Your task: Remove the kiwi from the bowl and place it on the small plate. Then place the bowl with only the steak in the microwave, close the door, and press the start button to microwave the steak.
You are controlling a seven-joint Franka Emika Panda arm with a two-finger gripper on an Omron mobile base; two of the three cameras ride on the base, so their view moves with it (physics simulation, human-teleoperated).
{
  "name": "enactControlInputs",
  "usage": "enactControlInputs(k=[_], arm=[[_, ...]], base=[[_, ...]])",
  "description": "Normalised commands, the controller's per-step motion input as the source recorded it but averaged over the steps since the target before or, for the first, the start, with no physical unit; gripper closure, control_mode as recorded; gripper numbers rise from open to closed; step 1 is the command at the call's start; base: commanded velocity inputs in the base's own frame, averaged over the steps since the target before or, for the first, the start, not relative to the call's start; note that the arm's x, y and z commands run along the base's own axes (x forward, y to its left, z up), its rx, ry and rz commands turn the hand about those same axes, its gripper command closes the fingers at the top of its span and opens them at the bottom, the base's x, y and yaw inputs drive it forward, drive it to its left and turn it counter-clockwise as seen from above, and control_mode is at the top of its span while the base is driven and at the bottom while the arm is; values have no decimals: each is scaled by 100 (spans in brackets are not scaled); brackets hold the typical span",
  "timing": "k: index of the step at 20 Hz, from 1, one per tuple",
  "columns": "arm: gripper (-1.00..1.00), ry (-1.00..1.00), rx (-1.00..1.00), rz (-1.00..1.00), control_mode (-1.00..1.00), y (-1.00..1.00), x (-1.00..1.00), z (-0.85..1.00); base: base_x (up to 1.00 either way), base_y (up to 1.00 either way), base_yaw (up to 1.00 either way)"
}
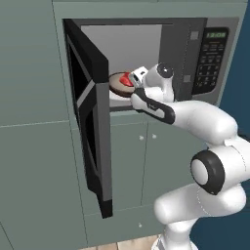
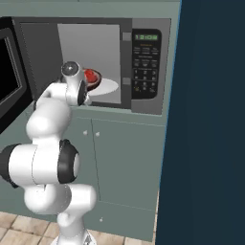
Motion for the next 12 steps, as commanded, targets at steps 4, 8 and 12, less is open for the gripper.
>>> enactControlInputs(k=[4,8,12], arm=[[100,8,0,0,-100,0,40,-16],[100,4,0,0,-100,-1,33,-15],[-100,0,0,0,-100,0,4,-5]], base=[[0,0,0],[0,0,0],[0,0,0]])
